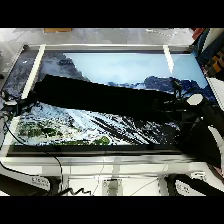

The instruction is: Fold the clothes and pants, and hang the long-sleeved shirts on hangers.

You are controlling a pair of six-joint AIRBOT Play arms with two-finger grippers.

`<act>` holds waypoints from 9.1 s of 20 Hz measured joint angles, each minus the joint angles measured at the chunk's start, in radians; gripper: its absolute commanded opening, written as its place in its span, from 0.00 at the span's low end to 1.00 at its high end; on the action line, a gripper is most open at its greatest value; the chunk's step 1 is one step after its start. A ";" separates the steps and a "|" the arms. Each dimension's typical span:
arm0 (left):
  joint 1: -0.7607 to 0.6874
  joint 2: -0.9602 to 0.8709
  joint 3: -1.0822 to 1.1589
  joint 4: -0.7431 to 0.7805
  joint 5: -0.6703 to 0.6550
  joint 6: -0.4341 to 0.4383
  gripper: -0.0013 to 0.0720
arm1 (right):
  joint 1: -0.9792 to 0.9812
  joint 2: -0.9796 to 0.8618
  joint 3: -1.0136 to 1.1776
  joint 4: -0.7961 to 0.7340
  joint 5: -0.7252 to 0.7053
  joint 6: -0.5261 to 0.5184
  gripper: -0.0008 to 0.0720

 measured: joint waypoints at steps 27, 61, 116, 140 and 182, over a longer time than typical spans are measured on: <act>-0.129 0.249 0.242 0.083 0.065 0.240 0.03 | 0.338 -0.180 0.358 -0.185 -0.300 0.028 0.05; 0.054 0.063 0.145 0.389 -0.442 -0.374 0.80 | 0.211 -0.181 0.358 -0.216 -0.106 0.026 0.05; -0.178 0.023 0.031 0.527 0.238 -0.556 0.03 | 0.216 -0.181 0.358 -0.190 -0.137 0.026 0.05; -0.158 0.970 -0.447 0.927 -0.333 -0.405 0.03 | 0.759 -0.676 0.869 -0.119 -0.238 0.287 0.05; -1.105 0.526 -0.449 0.456 0.012 0.010 0.97 | 0.334 -0.511 1.045 -0.399 0.284 0.194 0.05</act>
